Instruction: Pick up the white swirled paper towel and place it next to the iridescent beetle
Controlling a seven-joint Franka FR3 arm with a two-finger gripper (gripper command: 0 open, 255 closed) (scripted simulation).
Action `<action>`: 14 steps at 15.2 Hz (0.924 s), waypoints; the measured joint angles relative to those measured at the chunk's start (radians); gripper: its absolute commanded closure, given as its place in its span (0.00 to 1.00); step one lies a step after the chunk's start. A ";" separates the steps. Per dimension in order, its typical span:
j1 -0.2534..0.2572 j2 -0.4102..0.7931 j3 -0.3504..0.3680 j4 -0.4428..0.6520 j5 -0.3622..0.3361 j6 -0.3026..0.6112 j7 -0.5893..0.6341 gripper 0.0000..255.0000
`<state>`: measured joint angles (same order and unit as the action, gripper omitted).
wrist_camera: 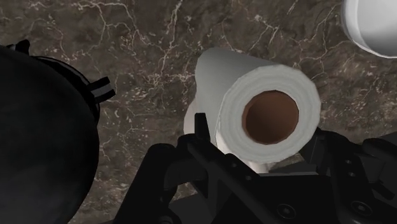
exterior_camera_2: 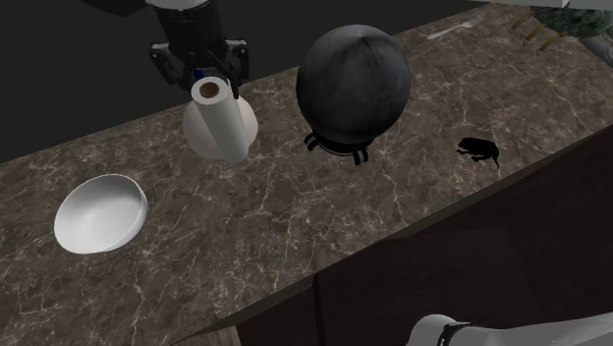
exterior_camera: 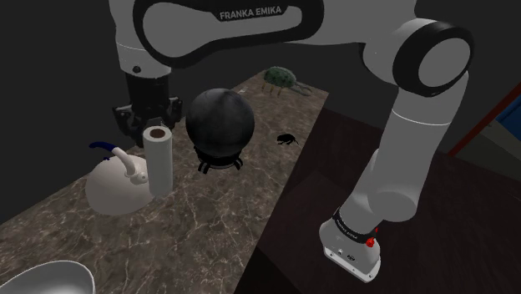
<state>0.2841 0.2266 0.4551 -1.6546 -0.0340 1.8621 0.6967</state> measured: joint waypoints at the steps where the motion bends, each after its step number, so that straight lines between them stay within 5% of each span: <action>1: 0.001 0.002 0.000 0.016 -0.001 -0.014 0.001 1.00; 14: 0.010 0.005 0.005 0.195 -0.002 -0.191 0.008 1.00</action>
<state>0.2939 0.2311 0.4600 -1.4593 -0.0357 1.6713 0.7048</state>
